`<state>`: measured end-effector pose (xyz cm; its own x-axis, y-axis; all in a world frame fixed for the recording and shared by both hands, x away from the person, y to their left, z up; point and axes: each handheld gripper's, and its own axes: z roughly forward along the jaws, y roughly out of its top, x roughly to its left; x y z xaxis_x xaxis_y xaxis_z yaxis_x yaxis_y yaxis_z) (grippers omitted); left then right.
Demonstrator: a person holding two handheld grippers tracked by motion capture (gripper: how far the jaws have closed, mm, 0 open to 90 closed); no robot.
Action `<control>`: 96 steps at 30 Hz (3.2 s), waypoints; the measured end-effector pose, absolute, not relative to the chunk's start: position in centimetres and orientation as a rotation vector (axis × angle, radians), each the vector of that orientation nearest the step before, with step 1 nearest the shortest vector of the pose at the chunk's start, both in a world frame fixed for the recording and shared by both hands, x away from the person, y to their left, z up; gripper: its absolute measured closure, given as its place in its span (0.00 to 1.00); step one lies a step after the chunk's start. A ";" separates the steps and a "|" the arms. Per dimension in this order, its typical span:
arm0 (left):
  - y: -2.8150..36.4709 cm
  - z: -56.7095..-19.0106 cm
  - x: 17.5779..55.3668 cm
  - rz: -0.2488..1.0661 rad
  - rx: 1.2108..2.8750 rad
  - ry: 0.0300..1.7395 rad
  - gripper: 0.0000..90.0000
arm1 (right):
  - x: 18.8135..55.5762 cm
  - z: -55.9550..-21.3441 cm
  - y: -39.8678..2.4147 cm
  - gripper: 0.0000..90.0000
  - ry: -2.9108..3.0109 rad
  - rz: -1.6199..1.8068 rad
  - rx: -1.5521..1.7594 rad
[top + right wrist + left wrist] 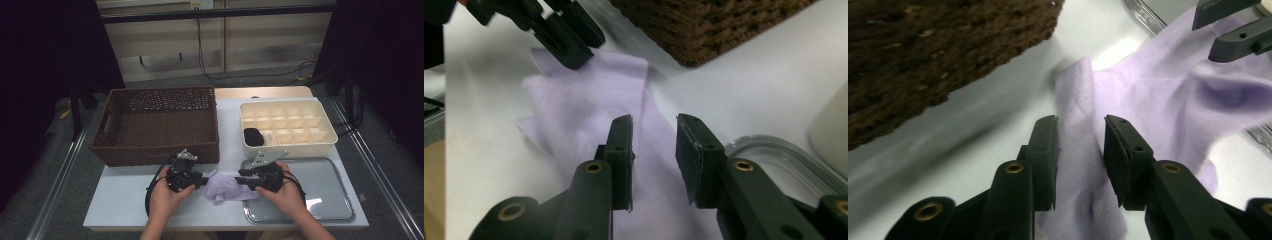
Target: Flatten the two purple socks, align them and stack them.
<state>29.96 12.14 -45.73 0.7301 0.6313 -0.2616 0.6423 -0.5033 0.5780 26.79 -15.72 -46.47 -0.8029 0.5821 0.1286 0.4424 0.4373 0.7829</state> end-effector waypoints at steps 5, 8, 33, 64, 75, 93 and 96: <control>11.9 -45.7 29.8 -0.007 2.261 0.956 0.75 | 26.4 -46.6 -14.7 0.74 2.560 1.305 0.870; 12.2 -45.5 29.8 0.018 2.248 0.963 0.75 | 26.2 -46.9 -14.4 0.74 2.588 1.291 0.873; 11.5 -44.7 29.2 0.040 2.291 0.898 0.96 | 26.3 -46.7 -14.8 0.98 2.657 1.257 0.873; 10.4 -43.9 28.8 0.087 2.250 0.880 0.72 | 26.3 -46.7 -15.1 0.78 2.616 1.273 0.853; 10.7 -45.8 29.5 0.017 2.302 0.922 0.68 | 26.1 -47.9 -14.6 0.94 2.663 1.176 0.814; 9.8 -43.9 28.5 0.013 2.279 0.847 0.97 | 26.4 -46.6 -16.1 0.99 2.626 1.208 0.840; 9.3 -44.2 28.4 0.010 2.305 0.842 0.95 | 26.6 -46.2 -16.9 0.99 2.612 1.205 0.866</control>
<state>28.41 9.26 -44.24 0.7914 0.5738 -0.2110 0.5685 -0.5639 0.5990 26.57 -16.90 -46.17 -0.8251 0.5539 0.1113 0.4443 0.5145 0.7334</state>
